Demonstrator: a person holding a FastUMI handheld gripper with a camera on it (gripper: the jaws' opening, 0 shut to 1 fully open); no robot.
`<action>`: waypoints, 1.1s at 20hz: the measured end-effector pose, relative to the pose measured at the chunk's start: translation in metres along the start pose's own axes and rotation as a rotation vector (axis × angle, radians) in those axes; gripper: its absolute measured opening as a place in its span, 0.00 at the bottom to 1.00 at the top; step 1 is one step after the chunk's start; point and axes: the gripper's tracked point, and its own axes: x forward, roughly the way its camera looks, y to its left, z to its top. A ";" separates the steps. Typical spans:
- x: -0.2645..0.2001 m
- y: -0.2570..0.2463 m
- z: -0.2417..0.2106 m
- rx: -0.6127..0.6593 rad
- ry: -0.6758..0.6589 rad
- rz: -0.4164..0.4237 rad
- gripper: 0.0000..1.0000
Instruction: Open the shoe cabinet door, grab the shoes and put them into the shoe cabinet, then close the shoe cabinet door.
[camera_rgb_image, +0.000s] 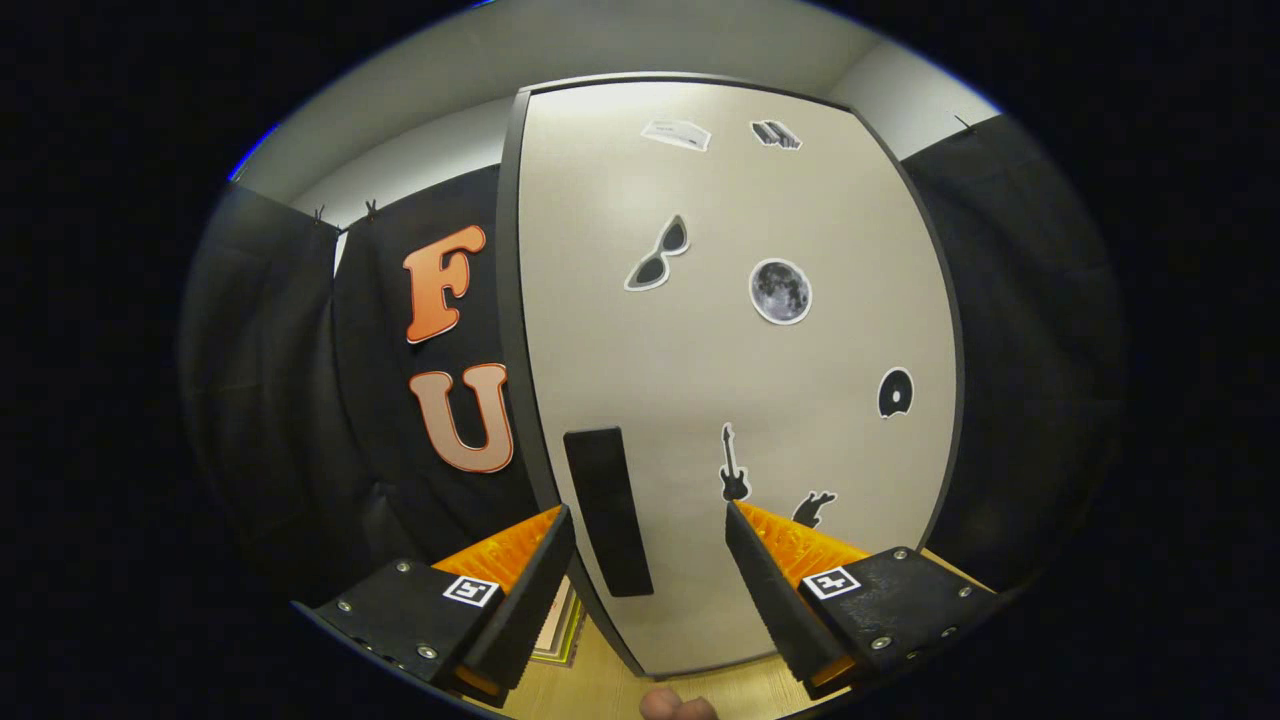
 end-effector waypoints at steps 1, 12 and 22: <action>-0.010 -0.003 0.000 -0.004 -0.002 -0.006 0.95; -0.121 -0.053 0.036 -0.029 -0.040 -0.042 0.95; -0.238 -0.132 0.076 -0.026 -0.066 0.041 0.95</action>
